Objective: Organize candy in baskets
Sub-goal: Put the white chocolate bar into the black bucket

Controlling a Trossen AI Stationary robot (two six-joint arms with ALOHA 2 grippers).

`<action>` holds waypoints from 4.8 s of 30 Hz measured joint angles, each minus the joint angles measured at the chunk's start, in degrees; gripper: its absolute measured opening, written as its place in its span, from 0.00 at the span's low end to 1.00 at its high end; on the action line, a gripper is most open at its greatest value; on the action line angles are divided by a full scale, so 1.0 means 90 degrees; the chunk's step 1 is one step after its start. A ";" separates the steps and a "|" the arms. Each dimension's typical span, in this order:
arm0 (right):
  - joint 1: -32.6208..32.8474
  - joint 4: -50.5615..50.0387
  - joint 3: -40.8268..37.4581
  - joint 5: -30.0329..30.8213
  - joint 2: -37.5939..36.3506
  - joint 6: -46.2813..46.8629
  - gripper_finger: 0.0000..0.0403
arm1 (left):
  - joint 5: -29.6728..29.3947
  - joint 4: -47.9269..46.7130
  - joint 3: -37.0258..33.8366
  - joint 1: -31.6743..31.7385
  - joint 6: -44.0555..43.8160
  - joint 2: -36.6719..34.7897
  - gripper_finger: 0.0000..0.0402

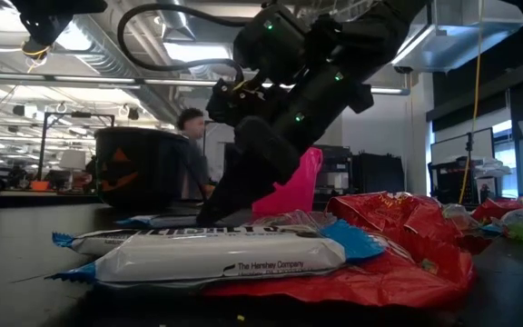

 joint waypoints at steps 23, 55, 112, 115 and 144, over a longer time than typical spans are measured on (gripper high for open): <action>0.0007 -0.0028 -0.0018 -0.0013 -0.0039 0.0073 0.01 | -0.0022 0.0010 0.0000 -0.0002 -0.0014 0.0000 0.29; 0.0007 -0.0142 -0.0022 0.1041 -0.1497 -0.0171 0.00 | 0.0401 0.0738 0.0000 0.0316 -0.0268 0.1070 0.36; 0.0505 0.0541 -0.0017 0.2277 -0.1571 -0.1163 0.02 | 0.3153 0.0617 0.0000 0.2567 -0.1388 0.1243 0.02; 0.0505 0.0564 -0.0017 0.2277 -0.1571 -0.1161 0.07 | 0.3152 0.0627 0.0000 0.2567 -0.1370 0.1243 0.04; 0.1600 -0.1218 -0.0017 0.4194 -0.2465 -0.0408 0.47 | 0.0808 -0.1149 0.0005 0.5376 0.0835 -0.0945 0.03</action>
